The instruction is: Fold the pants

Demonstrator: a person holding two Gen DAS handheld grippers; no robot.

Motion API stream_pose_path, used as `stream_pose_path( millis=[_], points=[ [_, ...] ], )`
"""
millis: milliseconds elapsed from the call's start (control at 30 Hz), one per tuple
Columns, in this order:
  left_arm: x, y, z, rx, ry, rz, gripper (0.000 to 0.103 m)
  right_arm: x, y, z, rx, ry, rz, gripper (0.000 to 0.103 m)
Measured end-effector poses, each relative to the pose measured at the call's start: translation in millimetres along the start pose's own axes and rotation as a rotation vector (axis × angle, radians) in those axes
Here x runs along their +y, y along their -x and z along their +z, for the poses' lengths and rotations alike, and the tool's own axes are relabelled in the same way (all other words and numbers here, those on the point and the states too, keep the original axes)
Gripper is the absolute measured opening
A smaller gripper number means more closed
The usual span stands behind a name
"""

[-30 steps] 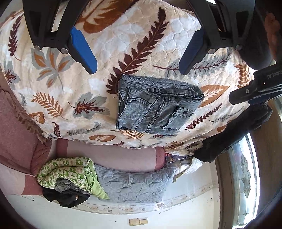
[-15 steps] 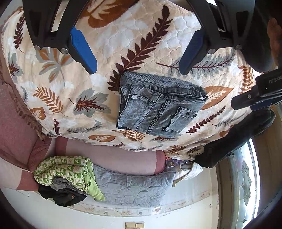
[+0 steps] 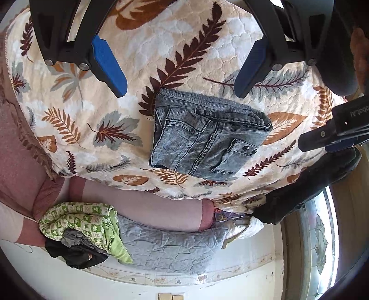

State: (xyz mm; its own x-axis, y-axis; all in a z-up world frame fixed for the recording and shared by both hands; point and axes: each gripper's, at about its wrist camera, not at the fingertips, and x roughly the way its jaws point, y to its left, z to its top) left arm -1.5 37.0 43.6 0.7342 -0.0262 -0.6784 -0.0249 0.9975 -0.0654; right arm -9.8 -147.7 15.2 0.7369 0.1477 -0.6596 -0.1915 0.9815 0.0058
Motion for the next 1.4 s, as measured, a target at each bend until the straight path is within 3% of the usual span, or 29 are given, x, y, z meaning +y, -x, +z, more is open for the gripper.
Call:
stream_pose_path(
  millis=[233, 500, 967, 1233, 1400],
  points=[
    [0.7, 3.9, 5.9, -0.012, 0.002, -0.003, 0.086, 1.1, 2.0, 8.0, 0.005, -0.006, -0.001, 0.096],
    [3.6, 6.3, 14.0, -0.018, 0.011, 0.003, 0.086, -18.5, 8.9, 31.5, 0.006, -0.153, 0.021, 0.096],
    [0.3, 16.7, 35.7, -0.041, 0.020, -0.018, 0.086, -13.7, 19.9, 51.0, 0.000, -0.143, 0.018, 0.096],
    [-3.0, 10.7, 27.1, -0.014, 0.014, -0.019, 0.086, -9.5, 12.5, 40.9, 0.040, -0.137, 0.024, 0.096],
    [-2.4, 5.1, 21.5, 0.014, 0.025, -0.057, 0.086, -7.0, 6.6, 29.1, 0.073, -0.126, 0.020, 0.096]
  ],
)
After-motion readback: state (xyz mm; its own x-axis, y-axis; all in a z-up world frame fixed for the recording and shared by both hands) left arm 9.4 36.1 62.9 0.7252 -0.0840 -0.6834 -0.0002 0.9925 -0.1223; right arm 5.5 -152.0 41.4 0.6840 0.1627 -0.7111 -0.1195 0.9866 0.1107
